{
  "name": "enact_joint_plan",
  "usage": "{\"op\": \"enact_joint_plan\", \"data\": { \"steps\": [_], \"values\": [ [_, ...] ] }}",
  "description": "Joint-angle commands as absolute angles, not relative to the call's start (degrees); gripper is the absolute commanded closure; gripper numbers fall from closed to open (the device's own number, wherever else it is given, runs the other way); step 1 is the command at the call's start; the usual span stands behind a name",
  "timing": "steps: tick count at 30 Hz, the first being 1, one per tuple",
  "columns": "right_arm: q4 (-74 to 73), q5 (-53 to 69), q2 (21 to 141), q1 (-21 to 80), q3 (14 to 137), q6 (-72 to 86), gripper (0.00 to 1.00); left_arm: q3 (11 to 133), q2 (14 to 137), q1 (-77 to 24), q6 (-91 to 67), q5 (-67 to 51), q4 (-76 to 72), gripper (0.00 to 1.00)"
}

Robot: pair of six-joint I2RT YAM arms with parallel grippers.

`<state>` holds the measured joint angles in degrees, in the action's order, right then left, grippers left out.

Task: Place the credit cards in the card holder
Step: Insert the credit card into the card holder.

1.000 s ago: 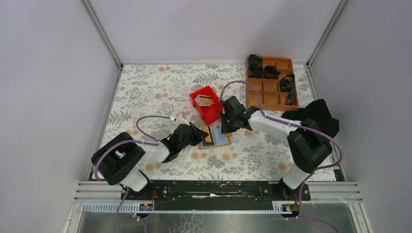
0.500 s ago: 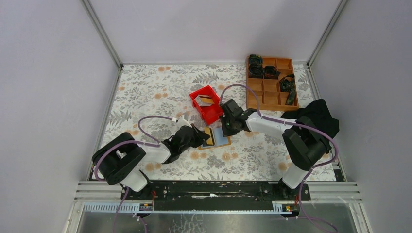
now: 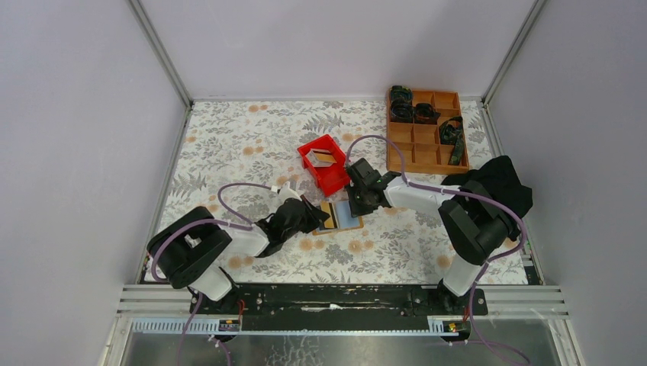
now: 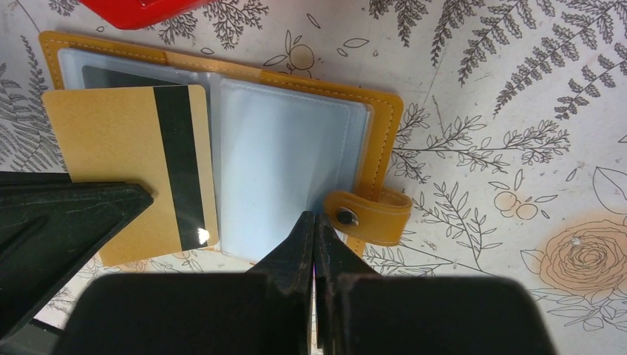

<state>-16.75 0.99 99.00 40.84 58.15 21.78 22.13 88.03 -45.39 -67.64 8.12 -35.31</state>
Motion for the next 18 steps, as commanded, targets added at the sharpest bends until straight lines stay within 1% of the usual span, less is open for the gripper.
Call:
{"op": "enact_joint_plan", "data": {
  "steps": [1, 18],
  "values": [
    [-15.68, -1.11, 99.65, 41.39, 57.60, 22.40, 1.00, 22.37, 89.55, -45.84, -68.05, 9.78, -37.50, 1.00],
    [-16.63, -2.19, 100.45, 41.39, 57.94, 22.57, 1.00, 22.02, 91.27, -45.80, -70.09, 8.68, -41.96, 1.00]
  ]
}}
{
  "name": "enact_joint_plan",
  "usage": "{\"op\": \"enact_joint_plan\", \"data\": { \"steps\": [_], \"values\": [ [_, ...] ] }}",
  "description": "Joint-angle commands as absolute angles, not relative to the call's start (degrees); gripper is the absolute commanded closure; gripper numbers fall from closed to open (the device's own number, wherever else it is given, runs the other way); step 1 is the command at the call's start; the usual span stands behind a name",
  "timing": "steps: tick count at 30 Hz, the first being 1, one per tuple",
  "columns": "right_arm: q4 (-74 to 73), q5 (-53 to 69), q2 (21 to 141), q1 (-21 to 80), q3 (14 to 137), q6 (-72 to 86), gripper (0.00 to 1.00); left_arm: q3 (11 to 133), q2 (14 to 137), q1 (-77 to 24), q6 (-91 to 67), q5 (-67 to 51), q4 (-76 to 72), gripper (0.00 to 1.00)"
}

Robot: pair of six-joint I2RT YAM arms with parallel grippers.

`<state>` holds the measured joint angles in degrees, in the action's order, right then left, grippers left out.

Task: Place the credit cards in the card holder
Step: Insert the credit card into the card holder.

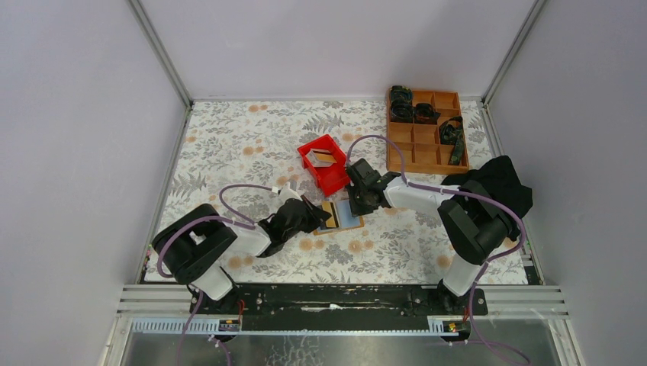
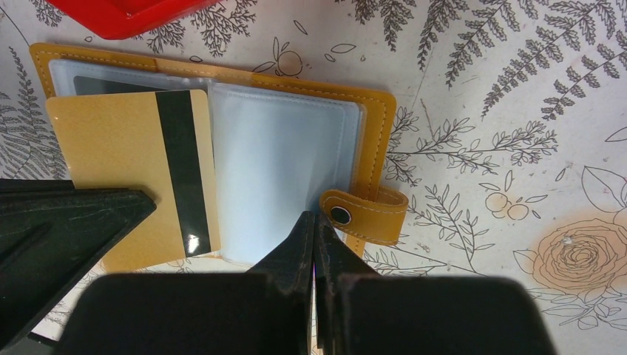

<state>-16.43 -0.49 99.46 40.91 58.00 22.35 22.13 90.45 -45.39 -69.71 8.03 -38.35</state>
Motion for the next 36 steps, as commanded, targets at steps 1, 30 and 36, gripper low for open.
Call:
{"op": "enact_joint_plan", "data": {
  "steps": [1, 30, 36],
  "values": [
    [-16.61, -2.08, 100.46, 41.35, 57.93, 22.56, 1.00, 21.78, 91.24, -45.85, -70.38, 8.78, -42.50, 1.00],
    [-16.90, -1.84, 100.89, 41.37, 58.01, 22.40, 1.00, 18.24, 92.21, -45.81, -74.27, 8.56, -49.93, 1.00],
    [-17.05, -1.69, 100.90, 41.39, 58.26, 22.20, 1.00, 17.87, 92.72, -45.78, -73.84, 8.81, -50.08, 1.00]
  ]
}}
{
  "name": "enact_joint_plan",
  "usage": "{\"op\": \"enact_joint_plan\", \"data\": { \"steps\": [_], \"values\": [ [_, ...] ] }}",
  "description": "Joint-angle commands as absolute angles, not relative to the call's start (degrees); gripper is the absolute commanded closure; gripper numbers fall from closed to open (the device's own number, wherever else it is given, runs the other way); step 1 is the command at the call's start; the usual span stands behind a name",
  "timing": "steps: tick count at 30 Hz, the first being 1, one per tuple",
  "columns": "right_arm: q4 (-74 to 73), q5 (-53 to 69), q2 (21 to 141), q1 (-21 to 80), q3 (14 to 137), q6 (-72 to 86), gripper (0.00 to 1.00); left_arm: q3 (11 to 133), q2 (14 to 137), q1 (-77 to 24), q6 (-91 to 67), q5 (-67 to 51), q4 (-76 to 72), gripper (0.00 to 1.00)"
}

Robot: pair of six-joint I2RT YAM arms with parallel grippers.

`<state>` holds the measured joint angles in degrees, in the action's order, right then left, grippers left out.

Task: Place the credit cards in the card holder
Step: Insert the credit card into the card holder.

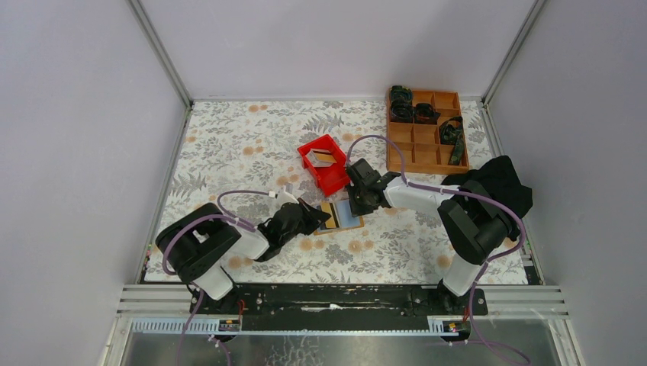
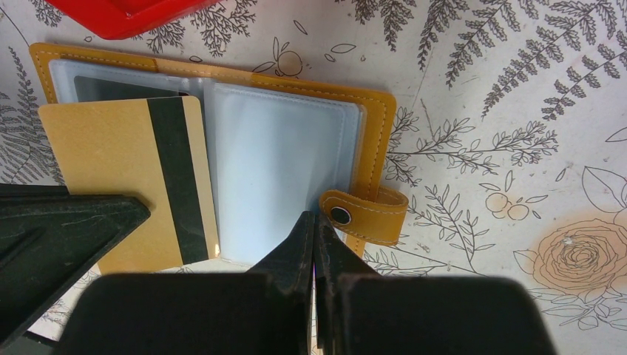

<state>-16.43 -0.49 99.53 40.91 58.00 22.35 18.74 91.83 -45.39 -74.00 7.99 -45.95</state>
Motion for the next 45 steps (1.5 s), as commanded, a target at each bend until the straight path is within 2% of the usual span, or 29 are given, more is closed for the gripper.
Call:
{"op": "enact_joint_plan", "data": {
  "steps": [1, 28, 45],
  "values": [
    [-17.07, -1.65, 100.90, 41.35, 58.27, 22.23, 1.00, 17.77, 92.87, -45.79, -73.79, 8.86, -50.27, 1.00],
    [-17.08, -0.98, 101.49, 41.38, 58.18, 22.15, 1.00, 18.43, 94.81, -45.73, -70.60, 9.70, -52.18, 1.00],
    [-17.07, -0.99, 101.91, 41.39, 58.32, 22.41, 1.00, 18.14, 99.30, -45.75, -70.69, 5.33, -58.33, 1.00]
  ]
}}
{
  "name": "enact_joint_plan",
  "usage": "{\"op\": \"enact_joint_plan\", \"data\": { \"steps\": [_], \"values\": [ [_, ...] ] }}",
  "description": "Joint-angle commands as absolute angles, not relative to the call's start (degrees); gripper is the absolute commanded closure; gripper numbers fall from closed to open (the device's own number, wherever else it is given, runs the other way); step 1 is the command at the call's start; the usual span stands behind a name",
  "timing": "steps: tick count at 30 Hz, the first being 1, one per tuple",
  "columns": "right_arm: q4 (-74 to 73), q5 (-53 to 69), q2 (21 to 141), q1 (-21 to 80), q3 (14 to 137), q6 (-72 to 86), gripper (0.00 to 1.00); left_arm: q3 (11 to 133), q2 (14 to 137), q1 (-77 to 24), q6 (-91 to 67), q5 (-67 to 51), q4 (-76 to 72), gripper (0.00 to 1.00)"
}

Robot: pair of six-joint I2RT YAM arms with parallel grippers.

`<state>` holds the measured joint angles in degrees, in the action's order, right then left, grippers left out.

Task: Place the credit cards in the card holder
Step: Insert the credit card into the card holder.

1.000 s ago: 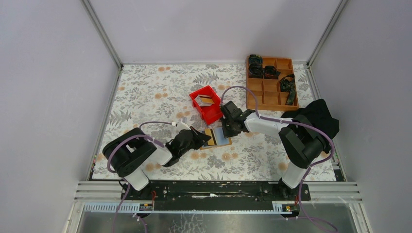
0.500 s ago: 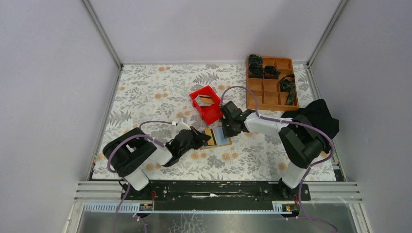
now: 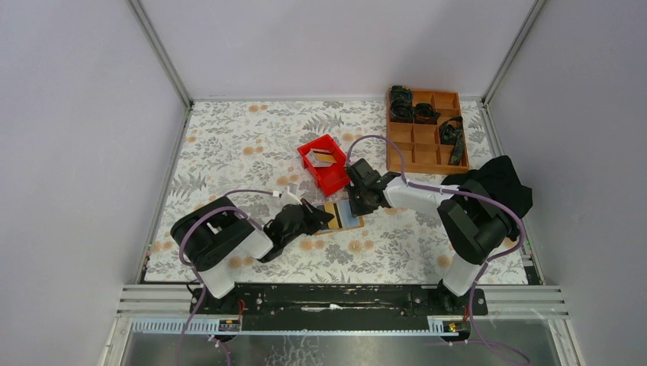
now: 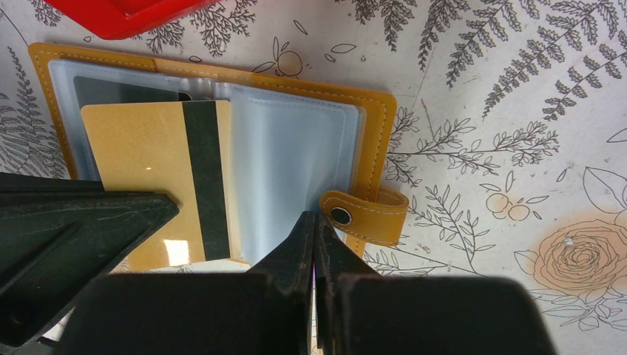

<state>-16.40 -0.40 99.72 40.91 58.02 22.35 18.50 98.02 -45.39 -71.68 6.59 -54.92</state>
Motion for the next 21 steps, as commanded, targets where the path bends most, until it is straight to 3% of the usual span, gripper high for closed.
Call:
{"op": "enact_joint_plan", "data": {
  "steps": [1, 21],
  "values": [
    [-17.14, -1.17, 101.89, 41.40, 58.28, 22.39, 1.00, 18.14, 99.37, -45.72, -70.71, 5.30, -58.39, 1.00],
    [-18.76, -2.54, 102.08, 41.40, 59.10, 21.92, 1.00, 17.29, 99.86, -44.75, -68.88, 6.40, -59.34, 1.00]
  ]
}}
